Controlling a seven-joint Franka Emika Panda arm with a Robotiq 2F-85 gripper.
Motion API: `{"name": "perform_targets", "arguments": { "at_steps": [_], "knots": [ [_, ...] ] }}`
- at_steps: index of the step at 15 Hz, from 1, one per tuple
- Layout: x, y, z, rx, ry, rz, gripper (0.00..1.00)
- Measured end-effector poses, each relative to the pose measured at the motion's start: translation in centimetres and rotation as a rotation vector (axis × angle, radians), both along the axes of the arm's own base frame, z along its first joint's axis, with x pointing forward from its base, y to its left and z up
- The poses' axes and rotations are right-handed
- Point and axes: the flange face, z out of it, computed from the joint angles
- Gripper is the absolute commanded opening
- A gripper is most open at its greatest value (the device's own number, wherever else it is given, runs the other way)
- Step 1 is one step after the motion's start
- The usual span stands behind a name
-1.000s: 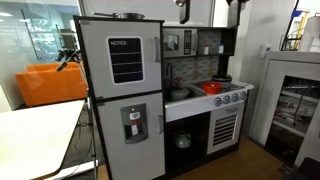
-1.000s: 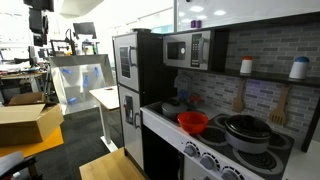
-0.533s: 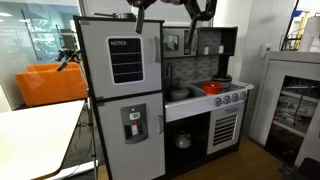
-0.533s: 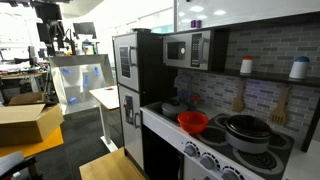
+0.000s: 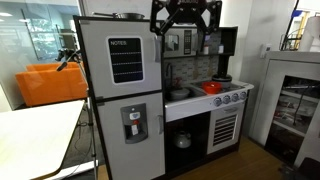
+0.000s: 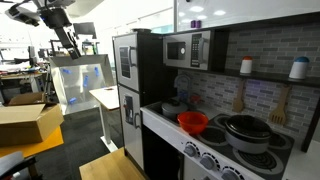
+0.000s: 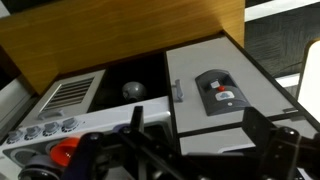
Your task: Open the upper fridge door
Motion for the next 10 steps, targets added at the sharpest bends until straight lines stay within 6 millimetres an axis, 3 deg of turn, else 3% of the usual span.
{"name": "perform_targets", "arguments": {
  "at_steps": [5, 10],
  "knots": [
    [0.7, -0.3, 0.3, -0.095, -0.121, 0.106, 1.0],
    [2.3, -1.8, -0.7, -0.088, -0.213, 0.175, 1.0]
  ]
}}
